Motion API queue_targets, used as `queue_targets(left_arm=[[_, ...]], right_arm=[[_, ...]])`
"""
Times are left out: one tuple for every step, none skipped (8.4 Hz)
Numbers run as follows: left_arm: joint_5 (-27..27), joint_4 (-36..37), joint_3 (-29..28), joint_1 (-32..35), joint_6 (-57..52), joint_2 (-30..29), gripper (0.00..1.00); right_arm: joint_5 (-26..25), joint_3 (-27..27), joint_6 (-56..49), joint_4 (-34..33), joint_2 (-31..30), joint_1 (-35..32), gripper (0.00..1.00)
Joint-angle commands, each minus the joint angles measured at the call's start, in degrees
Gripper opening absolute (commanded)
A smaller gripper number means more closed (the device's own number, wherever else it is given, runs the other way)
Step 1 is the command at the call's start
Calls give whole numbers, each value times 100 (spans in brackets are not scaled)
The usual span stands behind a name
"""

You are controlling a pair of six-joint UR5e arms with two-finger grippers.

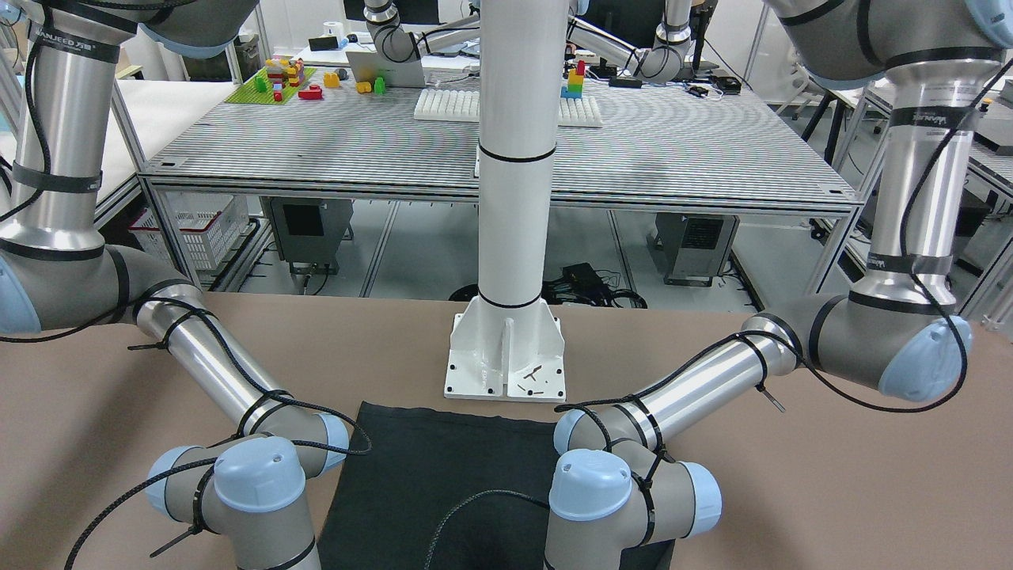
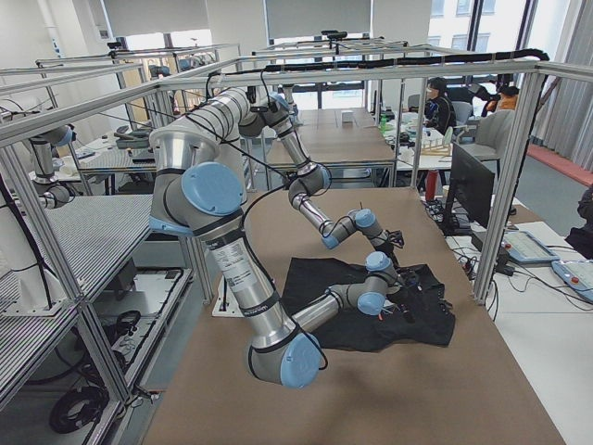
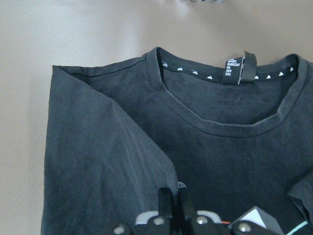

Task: Fold clothes
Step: 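Fold the sleeve nearest the left gripper inward over the shirt front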

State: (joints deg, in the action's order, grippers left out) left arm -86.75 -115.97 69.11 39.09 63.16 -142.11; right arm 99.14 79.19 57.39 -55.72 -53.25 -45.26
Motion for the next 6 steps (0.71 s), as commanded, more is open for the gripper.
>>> queue_targets(left_arm=[[-8, -22, 6, 19, -32, -1, 20], [-8, -22, 15, 54, -32, -10, 18], [-17, -22, 15, 72, -32, -10, 19], [-17, -30, 15, 89, -41, -10, 20], [-69, -65, 32, 307, -84, 34, 20], [-244, -649, -194, 562, -172, 165, 30]], right_arm=[[0, 0, 0, 0, -2, 0, 94], [0, 0, 0, 0, -2, 0, 94], [0, 0, 0, 0, -2, 0, 94], [0, 0, 0, 0, -2, 0, 94], [0, 0, 0, 0, -2, 0, 94], [0, 0, 0, 0, -2, 0, 94]])
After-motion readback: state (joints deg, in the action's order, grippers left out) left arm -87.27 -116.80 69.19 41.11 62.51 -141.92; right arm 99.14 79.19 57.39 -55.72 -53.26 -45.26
